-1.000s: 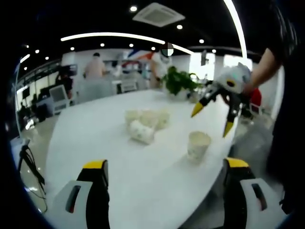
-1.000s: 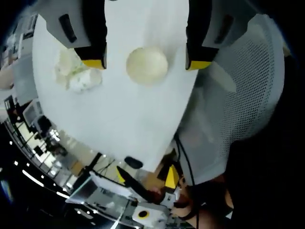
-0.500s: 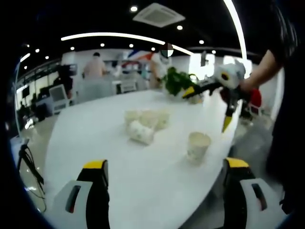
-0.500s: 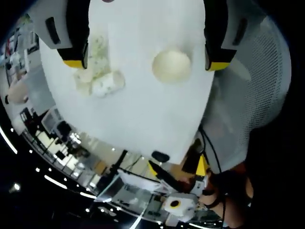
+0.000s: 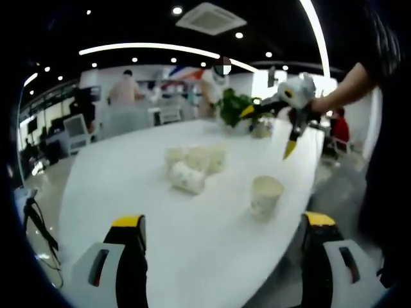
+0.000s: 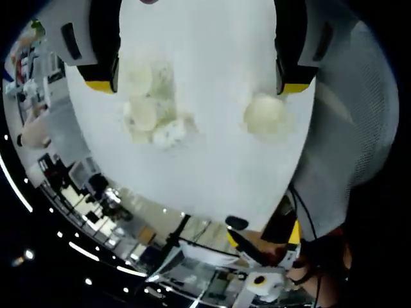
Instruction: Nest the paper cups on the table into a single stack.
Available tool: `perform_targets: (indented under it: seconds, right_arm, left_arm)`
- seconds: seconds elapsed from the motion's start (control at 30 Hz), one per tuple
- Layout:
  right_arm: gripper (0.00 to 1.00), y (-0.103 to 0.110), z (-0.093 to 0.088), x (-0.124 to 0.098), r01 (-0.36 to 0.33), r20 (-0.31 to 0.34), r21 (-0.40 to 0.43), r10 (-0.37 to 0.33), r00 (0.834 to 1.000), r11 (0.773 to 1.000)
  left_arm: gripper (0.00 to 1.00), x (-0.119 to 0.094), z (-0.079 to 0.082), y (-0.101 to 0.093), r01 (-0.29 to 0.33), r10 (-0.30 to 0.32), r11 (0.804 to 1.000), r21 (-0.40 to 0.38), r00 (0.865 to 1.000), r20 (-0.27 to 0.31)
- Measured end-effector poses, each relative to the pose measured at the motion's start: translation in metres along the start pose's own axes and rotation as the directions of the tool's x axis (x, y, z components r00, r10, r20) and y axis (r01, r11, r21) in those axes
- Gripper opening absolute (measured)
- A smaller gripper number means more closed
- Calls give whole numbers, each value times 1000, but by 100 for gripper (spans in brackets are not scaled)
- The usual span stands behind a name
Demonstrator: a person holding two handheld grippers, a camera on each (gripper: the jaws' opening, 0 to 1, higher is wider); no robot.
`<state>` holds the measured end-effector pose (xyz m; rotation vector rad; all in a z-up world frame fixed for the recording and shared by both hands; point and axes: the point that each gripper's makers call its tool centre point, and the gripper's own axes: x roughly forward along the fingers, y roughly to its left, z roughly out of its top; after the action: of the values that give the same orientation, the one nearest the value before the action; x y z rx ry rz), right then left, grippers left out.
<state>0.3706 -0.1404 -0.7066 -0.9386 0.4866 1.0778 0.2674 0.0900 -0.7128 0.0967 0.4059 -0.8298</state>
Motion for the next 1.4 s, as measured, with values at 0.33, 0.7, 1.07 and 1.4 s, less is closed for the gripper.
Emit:
perform_targets:
  seconds: [0.33, 0.7, 1.07, 1.4]
  right_arm:
    - [99, -52, -25, 1, 6, -100, -102, -16, 995, 995]
    - [90, -68, -44, 23, -76, -150, -153, 53, 987, 985]
    - [81, -69, -47, 43, -131, -168, -153, 105, 980, 979]
    - [62, -68, -57, 63, -190, -177, -126, 167, 970, 974]
  left_arm:
    - [99, 0, -4, -4, 7, -7, 1000, -5, 1000, -17]
    - [99, 3, -5, -4, 2, -3, 1000, -9, 1000, -22]
    - [99, 2, -9, 1, -14, 13, 1000, -20, 999, -35]
    - [99, 6, -11, -1, -16, 14, 1000, -25, 999, -43]
